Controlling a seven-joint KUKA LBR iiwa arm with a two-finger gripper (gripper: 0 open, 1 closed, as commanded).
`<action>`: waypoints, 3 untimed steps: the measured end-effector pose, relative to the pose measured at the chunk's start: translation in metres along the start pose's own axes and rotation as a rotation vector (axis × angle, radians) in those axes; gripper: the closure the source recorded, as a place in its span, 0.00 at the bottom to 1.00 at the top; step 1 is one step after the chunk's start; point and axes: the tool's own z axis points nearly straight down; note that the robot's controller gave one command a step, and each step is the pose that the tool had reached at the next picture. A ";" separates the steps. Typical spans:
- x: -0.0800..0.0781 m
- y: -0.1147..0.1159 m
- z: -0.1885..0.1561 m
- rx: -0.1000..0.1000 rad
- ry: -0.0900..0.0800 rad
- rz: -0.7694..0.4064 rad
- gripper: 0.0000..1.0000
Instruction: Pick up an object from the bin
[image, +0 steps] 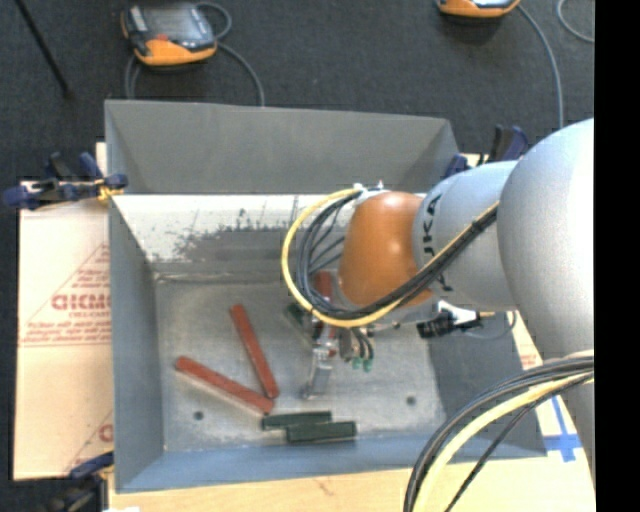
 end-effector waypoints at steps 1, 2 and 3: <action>-0.049 -0.034 -0.012 0.002 0.004 -0.062 0.00; -0.092 -0.071 -0.020 0.005 -0.005 -0.059 0.00; -0.055 -0.033 -0.007 0.003 -0.002 0.108 0.00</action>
Offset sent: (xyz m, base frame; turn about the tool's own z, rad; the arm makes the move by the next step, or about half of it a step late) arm 0.0463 -0.0431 0.0271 0.0192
